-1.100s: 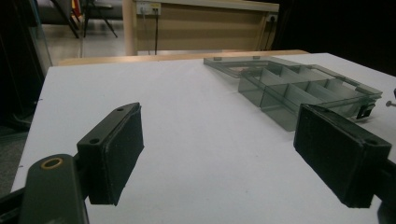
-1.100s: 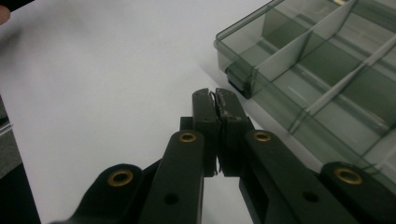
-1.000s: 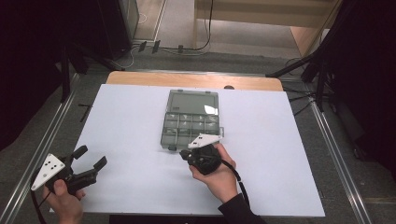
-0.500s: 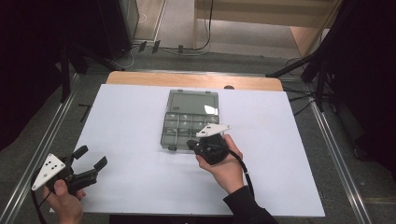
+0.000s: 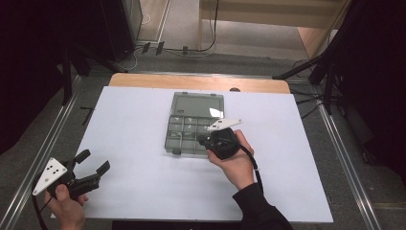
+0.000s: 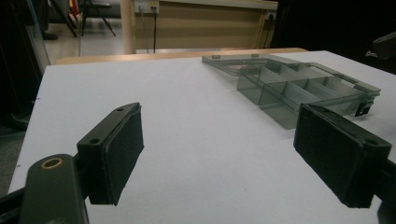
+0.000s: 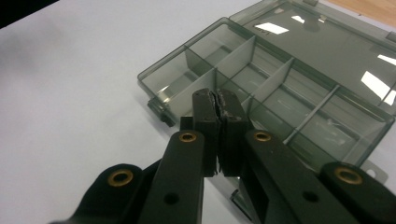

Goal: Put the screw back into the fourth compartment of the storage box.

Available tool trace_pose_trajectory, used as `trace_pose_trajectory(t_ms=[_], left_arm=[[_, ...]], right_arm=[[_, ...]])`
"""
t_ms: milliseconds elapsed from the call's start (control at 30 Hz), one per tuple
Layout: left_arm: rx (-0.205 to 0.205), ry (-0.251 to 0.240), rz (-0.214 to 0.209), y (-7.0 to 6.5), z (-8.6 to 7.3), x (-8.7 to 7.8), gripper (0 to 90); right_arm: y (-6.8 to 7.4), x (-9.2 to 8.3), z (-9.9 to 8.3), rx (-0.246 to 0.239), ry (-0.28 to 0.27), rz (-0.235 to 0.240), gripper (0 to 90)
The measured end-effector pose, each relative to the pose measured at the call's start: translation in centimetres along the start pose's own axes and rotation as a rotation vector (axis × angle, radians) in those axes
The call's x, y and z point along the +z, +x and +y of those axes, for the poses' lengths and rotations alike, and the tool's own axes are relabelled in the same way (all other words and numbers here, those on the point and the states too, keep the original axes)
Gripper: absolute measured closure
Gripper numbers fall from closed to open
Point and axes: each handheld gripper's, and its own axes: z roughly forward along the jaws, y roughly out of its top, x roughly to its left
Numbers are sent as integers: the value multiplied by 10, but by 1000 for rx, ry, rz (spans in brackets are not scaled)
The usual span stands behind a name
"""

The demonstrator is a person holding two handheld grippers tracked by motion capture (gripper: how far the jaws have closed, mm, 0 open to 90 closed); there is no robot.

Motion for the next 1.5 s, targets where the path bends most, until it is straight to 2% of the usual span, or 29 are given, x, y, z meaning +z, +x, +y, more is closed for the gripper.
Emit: trace_pose_trajectory(t_ms=[267,400,800,1167,1500], left_arm=[[1,0,-1,0,0,0,163],[0,2,-3,0,0,0,163],[-2,2,3,1,0,0,162],[-1,6,-1,1,0,0,163],[-3,3,-3,1,0,0,162]], right_arm=[[-16,0,5,17,-5,-23,896],[-28,1,6,39,-7,-41,896],[-55,15,4,77,15,-85,896],[-72,32,0,104,37,-127,896],[-84,46,-7,120,75,-147,895]])
